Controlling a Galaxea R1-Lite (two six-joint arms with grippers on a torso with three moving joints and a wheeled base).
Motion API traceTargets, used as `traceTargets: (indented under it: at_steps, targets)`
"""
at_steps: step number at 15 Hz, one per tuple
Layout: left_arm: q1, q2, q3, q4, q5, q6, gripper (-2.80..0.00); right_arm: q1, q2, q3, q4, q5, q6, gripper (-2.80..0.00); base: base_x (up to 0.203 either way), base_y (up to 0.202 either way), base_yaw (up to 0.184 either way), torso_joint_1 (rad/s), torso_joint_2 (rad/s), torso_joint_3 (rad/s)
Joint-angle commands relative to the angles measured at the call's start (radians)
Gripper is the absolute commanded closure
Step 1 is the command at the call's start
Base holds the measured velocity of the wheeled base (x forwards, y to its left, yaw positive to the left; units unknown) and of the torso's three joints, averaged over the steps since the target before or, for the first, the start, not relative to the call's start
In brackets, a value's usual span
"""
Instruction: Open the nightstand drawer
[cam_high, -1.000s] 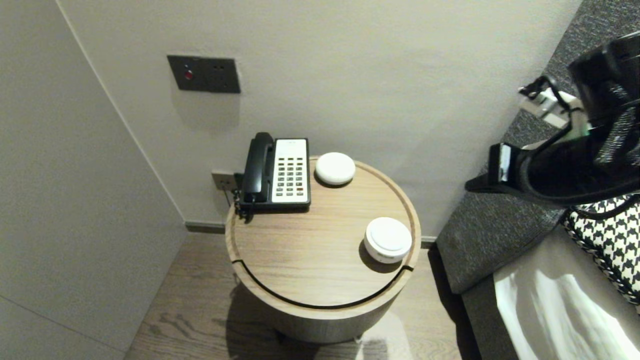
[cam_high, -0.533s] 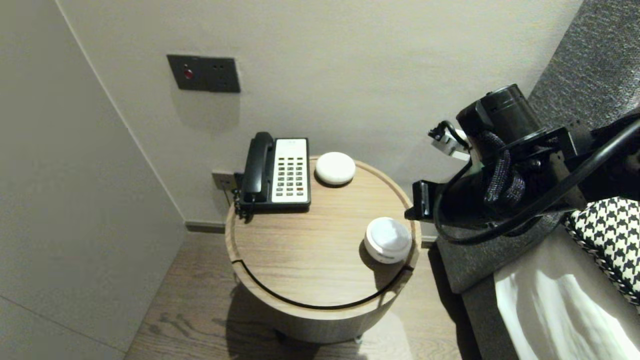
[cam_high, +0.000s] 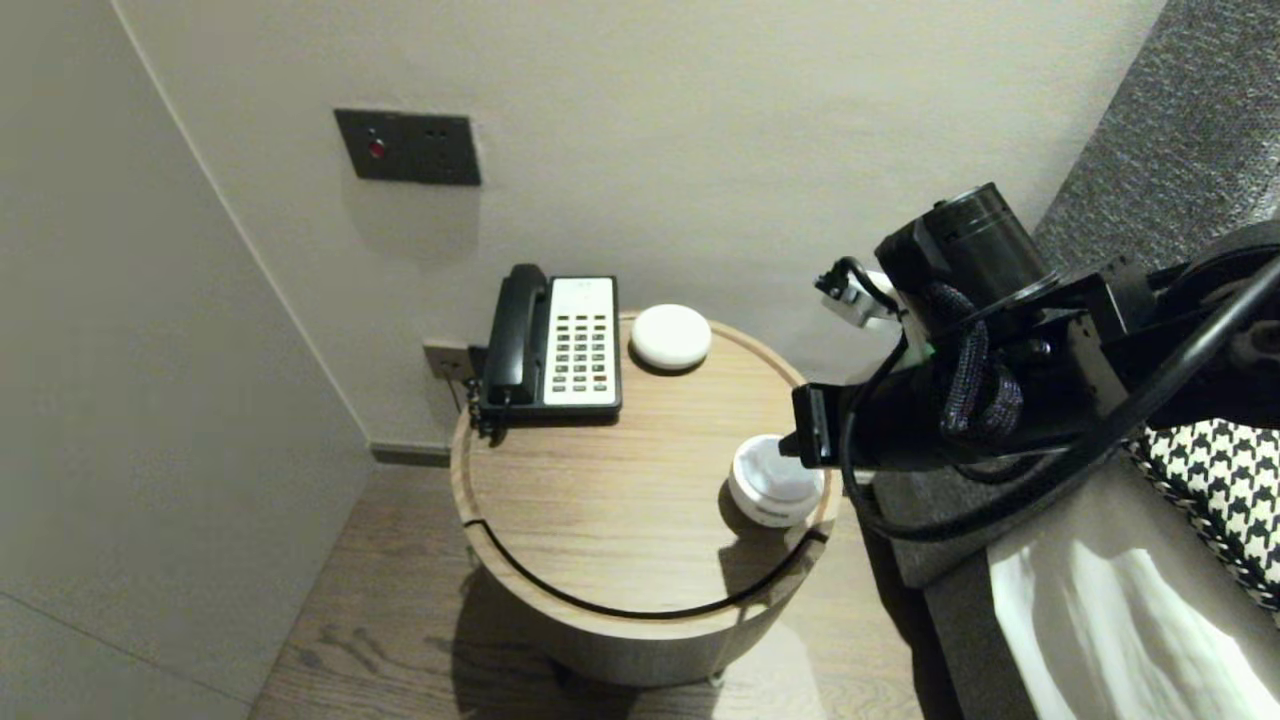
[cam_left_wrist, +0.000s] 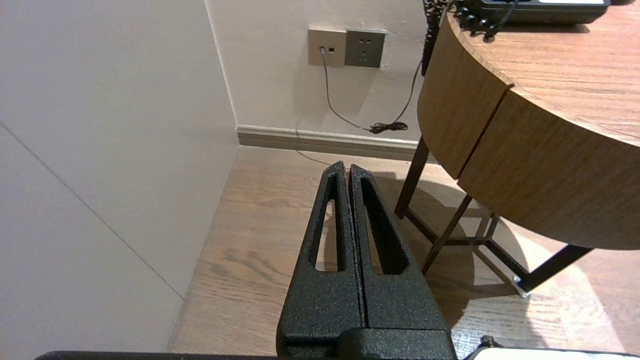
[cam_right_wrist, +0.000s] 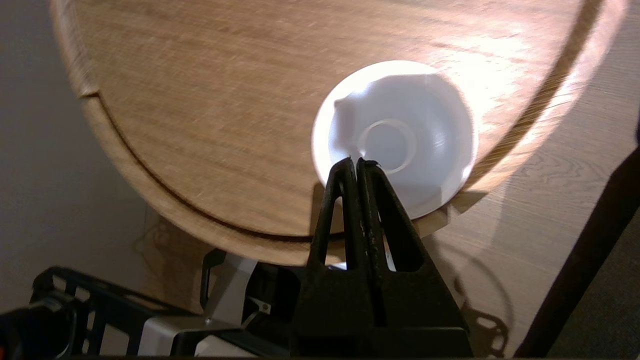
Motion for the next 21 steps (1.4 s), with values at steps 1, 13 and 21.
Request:
traceTargets:
  at_steps: [1, 13, 21]
  targets:
    - [0.000, 0.000, 0.000, 0.000, 0.001, 0.000, 0.00, 0.061, -0.013, 0.022, 0.004, 0.002, 0.007, 0.00, 0.000, 0.000, 0.000, 0.000, 0.00, 0.000]
    - [0.000, 0.000, 0.000, 0.000, 0.001, 0.000, 0.00, 0.158, -0.124, 0.179, -0.189, -0.012, 0.031, 0.00, 0.000, 0.000, 0.000, 0.000, 0.00, 0.000]
    - [0.000, 0.000, 0.000, 0.000, 0.001, 0.000, 0.00, 0.005, -0.171, 0.217, -0.255, -0.030, 0.087, 0.00, 0.000, 0.000, 0.000, 0.000, 0.00, 0.000]
